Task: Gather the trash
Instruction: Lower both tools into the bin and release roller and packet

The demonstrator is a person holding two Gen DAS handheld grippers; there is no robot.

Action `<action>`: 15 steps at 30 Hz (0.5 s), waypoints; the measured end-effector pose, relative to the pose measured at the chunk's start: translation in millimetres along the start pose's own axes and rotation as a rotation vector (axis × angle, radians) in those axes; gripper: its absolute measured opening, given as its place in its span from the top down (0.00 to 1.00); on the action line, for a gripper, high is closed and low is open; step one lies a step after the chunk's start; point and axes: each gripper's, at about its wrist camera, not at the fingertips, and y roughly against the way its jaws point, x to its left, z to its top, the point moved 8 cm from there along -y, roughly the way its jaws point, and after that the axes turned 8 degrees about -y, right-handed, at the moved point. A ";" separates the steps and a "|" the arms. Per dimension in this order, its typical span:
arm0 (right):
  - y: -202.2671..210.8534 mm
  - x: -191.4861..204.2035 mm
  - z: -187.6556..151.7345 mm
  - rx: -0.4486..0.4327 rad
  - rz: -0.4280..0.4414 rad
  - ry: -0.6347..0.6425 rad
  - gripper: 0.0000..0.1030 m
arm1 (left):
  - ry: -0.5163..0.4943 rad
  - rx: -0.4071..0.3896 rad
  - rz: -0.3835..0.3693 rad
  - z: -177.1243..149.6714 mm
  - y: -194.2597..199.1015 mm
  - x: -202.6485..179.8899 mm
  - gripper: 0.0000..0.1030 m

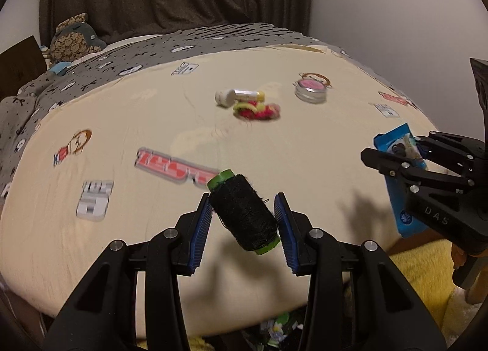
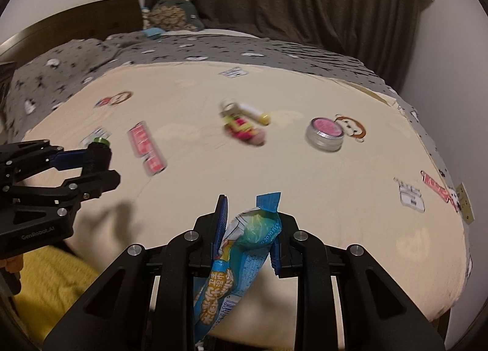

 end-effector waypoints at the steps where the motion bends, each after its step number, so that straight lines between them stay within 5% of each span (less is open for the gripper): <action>1: 3.0 3.3 -5.5 -0.001 -0.003 0.005 0.75 | 0.002 0.000 -0.002 -6.4 3.2 -1.9 0.61; 15: -0.8 31.9 -123.3 0.143 0.019 -0.017 0.75 | 0.053 0.158 -0.068 -139.3 -3.1 -35.9 0.61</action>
